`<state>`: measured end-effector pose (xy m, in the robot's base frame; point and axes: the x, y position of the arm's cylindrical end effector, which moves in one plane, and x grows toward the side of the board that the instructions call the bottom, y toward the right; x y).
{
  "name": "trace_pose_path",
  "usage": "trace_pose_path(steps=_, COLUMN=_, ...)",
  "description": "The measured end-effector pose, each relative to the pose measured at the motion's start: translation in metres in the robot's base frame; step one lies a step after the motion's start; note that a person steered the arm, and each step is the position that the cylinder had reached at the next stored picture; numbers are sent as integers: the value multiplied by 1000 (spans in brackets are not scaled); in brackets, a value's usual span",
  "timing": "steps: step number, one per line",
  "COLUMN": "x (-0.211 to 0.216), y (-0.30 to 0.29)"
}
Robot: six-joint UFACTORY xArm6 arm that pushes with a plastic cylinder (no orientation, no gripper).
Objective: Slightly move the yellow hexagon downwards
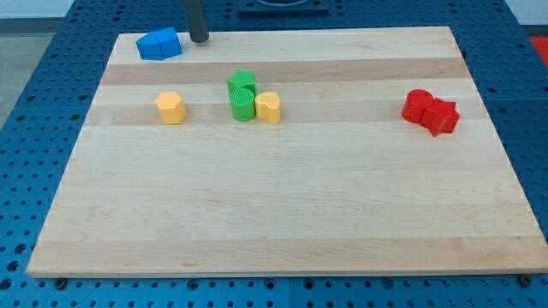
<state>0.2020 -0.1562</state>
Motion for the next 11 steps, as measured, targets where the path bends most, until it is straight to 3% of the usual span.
trace_pose_path(steps=3, x=21, y=-30)
trace_pose_path(steps=6, x=76, y=25)
trace_pose_path(steps=11, x=77, y=25)
